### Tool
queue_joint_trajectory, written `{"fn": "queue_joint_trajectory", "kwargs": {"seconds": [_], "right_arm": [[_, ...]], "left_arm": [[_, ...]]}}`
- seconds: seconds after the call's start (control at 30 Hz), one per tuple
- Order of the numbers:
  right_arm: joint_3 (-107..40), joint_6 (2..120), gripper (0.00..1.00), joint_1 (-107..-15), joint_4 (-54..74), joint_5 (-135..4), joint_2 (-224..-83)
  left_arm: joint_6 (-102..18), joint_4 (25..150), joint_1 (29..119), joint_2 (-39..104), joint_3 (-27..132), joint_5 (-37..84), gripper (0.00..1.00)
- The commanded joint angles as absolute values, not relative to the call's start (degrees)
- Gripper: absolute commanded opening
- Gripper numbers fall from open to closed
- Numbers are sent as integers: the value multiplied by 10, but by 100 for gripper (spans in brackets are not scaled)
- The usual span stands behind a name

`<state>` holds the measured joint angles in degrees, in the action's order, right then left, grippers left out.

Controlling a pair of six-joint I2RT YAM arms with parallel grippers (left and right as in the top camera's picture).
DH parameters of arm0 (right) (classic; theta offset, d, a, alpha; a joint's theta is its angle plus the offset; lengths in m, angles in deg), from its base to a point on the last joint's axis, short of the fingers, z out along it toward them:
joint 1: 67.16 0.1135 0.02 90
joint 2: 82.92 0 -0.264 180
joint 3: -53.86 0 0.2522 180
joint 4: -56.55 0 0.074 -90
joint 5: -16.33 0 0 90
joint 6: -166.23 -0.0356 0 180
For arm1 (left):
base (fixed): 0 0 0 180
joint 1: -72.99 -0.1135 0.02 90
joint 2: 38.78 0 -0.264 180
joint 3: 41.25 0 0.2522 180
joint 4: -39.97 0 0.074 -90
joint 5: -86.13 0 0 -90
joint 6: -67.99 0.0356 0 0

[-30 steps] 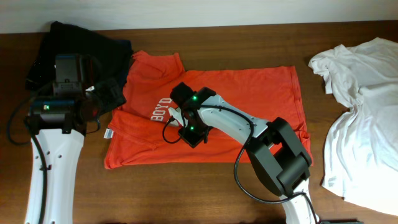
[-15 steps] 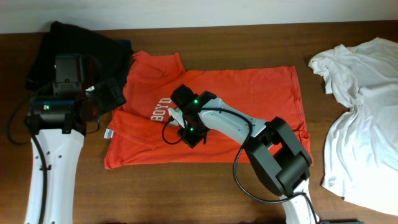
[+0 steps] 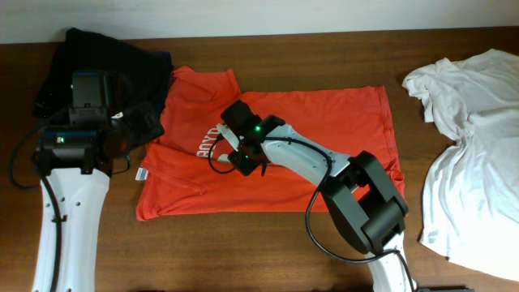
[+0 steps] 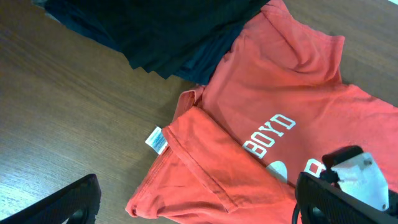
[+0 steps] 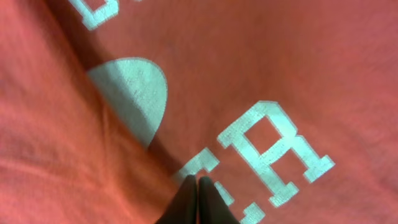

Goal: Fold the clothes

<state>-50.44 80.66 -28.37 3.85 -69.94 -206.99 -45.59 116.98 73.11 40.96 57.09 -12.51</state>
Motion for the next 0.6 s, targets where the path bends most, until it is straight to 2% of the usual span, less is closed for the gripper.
{"fn": "queue_joint_trajectory", "kwargs": {"seconds": [0.0,0.07,0.13,0.23,0.43,0.57], "right_arm": [[-518,767,8,-298,67,-714,-2069],[-551,727,5,-317,28,-676,-2054],[-586,734,4,-330,-67,-588,-2038],[-570,760,4,-328,-153,-589,-2046],[-453,764,5,-323,-87,-608,-2052],[-441,764,4,-324,-46,-645,-2052]], "left_arm": [[-455,1171,727,411,568,-133,99],[-455,1171,727,411,568,-133,100],[-455,1171,727,411,568,-133,99],[-455,1171,727,411,568,-133,99],[-455,1171,727,411,568,-133,99],[-455,1171,727,411,568,-133,99]]}}
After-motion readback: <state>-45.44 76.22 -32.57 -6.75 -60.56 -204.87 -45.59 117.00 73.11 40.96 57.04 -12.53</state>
